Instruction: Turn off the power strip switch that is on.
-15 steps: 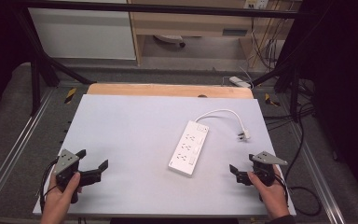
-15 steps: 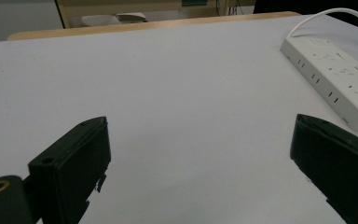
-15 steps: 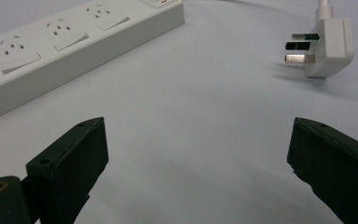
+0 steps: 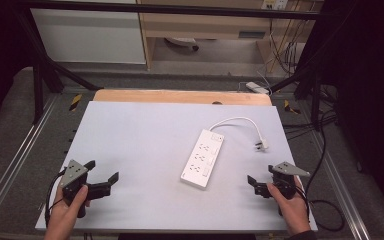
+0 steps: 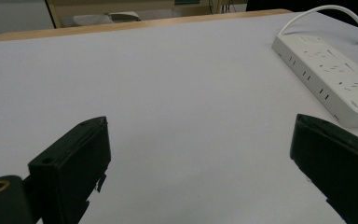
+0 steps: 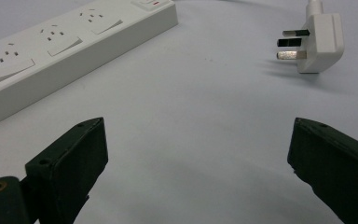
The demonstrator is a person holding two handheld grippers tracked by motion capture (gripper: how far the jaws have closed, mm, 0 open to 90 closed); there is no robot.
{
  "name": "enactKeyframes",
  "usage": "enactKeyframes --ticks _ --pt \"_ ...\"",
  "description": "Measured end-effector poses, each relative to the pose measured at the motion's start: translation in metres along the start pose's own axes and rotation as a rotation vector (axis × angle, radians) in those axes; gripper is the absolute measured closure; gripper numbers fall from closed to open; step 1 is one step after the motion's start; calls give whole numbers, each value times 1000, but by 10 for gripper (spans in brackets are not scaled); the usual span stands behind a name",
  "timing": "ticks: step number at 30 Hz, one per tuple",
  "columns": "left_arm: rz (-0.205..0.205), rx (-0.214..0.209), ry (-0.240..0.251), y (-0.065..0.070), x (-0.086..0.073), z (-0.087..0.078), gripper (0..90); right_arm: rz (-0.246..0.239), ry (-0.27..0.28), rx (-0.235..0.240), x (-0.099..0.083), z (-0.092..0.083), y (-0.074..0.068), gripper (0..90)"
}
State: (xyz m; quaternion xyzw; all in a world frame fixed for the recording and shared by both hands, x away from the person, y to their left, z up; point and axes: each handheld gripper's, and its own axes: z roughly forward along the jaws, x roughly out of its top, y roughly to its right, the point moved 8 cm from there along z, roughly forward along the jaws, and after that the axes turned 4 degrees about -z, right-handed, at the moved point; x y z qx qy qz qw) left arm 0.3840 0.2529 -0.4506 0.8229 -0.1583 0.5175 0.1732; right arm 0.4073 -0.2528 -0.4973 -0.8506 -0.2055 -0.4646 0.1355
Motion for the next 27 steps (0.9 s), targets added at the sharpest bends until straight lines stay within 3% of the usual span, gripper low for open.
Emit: enactKeyframes --ticks 9,27 --pt "9 -2 -5 0 -1 1 49 37 51 0 9 -7 0 53" --pt "13 -6 1 0 1 0 49 34 161 -9 30 -20 -4 50"
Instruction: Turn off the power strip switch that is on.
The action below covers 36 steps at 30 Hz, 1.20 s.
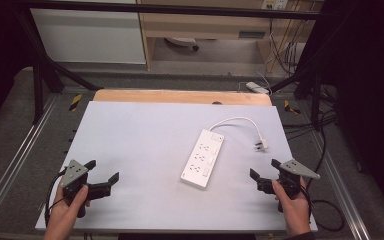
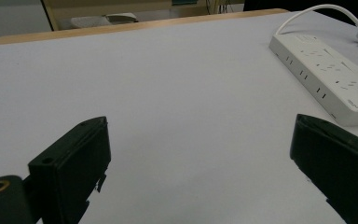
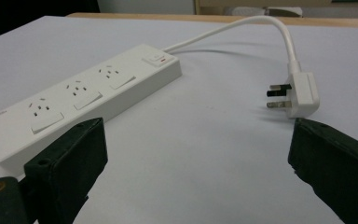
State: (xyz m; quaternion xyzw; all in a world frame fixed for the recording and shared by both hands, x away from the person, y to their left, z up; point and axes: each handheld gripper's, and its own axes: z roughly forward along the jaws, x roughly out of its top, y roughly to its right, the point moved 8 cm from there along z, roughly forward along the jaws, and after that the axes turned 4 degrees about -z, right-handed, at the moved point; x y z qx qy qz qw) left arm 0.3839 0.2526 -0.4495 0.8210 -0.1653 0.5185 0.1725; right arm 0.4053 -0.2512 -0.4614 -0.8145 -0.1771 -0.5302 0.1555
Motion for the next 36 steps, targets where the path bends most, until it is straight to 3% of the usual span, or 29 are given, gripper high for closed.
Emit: enactKeyframes --ticks 9,22,36 --pt "5 -7 3 2 1 0 49 -24 1 5 7 -4 -4 40" --pt "16 -9 -4 2 0 0 49 -93 -11 37 21 -3 -22 37" --pt "19 -10 -13 2 -1 2 49 -84 3 52 34 -2 -33 24"
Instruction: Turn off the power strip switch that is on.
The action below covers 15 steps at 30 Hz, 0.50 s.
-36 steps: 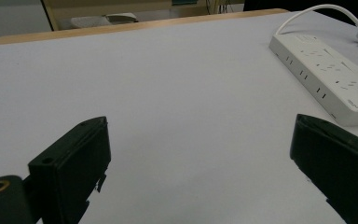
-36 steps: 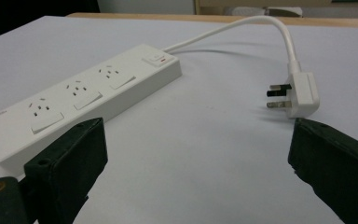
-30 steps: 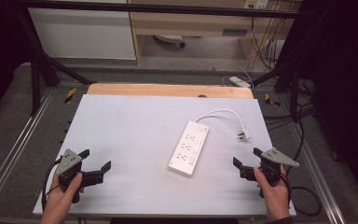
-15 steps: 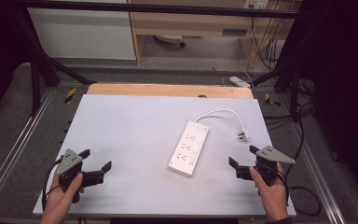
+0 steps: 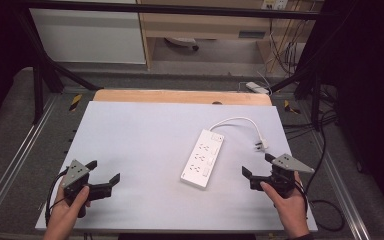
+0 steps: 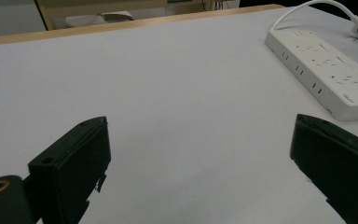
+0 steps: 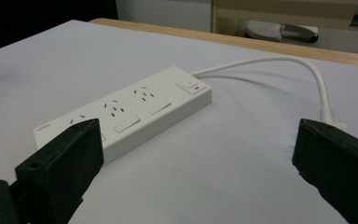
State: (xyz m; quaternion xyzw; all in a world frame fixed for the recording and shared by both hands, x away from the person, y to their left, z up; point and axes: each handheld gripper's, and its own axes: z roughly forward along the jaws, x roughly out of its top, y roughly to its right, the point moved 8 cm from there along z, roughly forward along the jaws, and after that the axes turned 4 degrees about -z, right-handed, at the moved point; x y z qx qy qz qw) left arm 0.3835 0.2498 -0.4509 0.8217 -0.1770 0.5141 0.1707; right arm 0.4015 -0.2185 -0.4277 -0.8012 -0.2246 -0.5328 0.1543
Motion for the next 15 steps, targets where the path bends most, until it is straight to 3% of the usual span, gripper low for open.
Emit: enactKeyframes --ticks 15 --pt "10 -8 -11 2 -2 2 49 -6 26 30 21 10 -11 91"
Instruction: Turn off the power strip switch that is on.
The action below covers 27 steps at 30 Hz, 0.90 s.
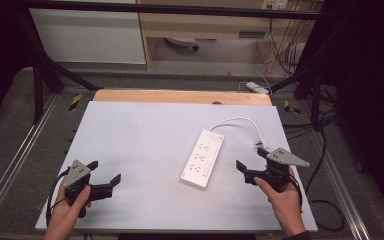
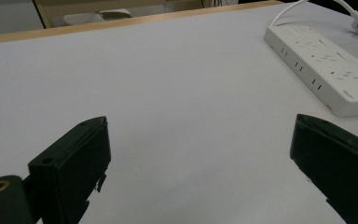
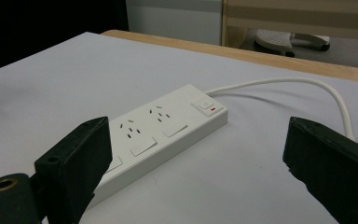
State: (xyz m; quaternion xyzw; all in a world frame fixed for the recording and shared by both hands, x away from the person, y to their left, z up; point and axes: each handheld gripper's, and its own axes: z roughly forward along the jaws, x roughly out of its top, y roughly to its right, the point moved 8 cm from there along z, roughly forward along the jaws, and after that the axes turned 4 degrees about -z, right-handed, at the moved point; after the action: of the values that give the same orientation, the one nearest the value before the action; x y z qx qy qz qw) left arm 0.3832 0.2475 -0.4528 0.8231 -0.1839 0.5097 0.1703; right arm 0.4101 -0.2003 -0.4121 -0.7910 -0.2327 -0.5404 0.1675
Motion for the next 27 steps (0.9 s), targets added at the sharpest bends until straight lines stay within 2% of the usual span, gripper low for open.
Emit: enactKeyframes --ticks 9,17,27 --pt "4 -5 -5 1 -1 1 49 0 30 -13 15 12 1 118" --pt "6 -6 -3 2 -1 1 49 -14 44 -1 23 19 -5 137" --pt "9 -7 -5 2 -1 1 49 -27 51 17 27 28 -12 264"
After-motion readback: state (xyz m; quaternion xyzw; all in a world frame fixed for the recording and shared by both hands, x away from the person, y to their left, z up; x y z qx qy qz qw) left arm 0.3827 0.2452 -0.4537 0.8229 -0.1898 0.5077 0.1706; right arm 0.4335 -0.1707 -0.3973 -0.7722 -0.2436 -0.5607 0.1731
